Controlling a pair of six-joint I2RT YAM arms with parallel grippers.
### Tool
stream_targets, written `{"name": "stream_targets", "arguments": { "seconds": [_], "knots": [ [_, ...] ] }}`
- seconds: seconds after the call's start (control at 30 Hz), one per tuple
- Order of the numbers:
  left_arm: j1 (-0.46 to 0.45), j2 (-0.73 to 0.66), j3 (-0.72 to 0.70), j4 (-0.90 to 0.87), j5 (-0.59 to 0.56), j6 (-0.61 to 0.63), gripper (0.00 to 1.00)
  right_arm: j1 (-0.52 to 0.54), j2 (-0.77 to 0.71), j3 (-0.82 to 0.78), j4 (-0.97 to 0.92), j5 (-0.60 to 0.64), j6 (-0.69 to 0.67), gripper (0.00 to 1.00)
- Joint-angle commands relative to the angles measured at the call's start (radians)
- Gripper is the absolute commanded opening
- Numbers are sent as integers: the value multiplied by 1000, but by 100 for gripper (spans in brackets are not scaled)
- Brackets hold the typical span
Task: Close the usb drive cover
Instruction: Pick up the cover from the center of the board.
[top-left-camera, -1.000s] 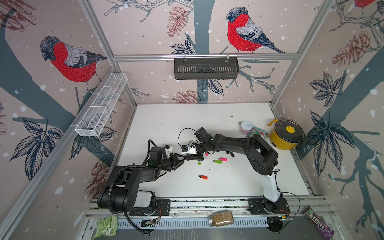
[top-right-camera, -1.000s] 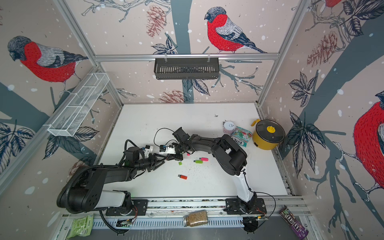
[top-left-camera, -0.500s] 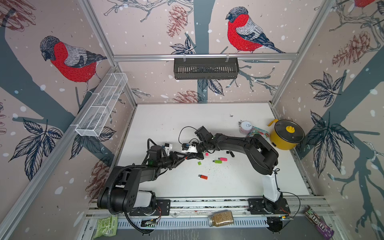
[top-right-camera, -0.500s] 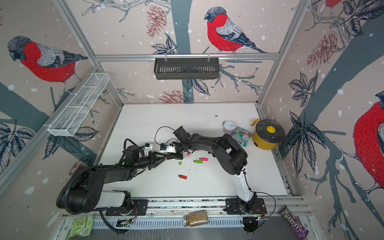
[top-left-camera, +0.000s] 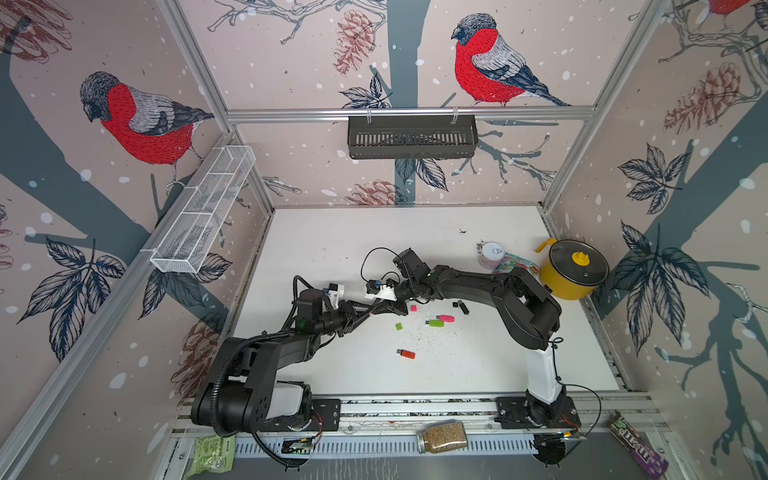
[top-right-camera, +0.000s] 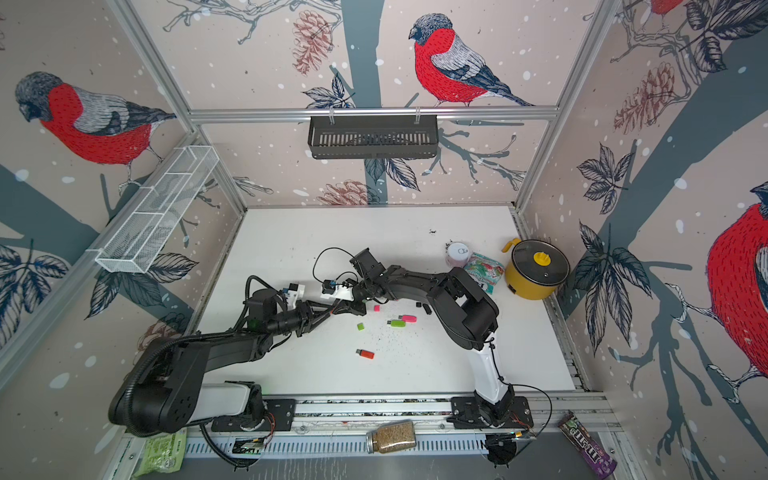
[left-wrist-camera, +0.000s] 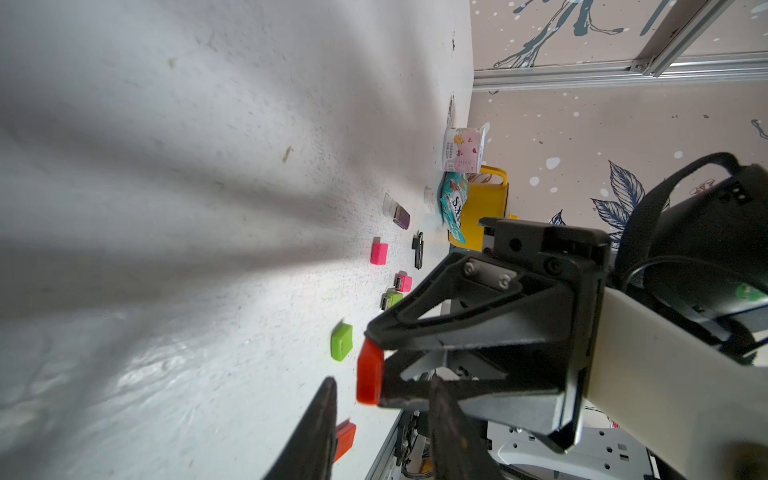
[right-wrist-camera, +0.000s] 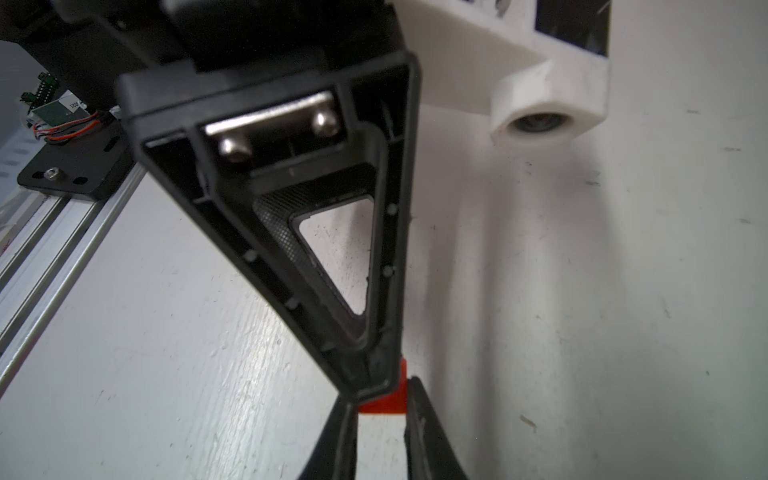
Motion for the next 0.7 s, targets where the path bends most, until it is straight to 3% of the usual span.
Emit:
{"name": "stream_targets", "arguments": {
  "seconds": [0.0, 0.67],
  "knots": [
    [-1, -6, 2, 33, 22, -14, 37, 1, -10, -2, 25, -31, 22, 21],
    [-1, -27, 14, 37, 11, -33, 24, 2, -19, -23, 102, -54, 71, 21]
  ]
}}
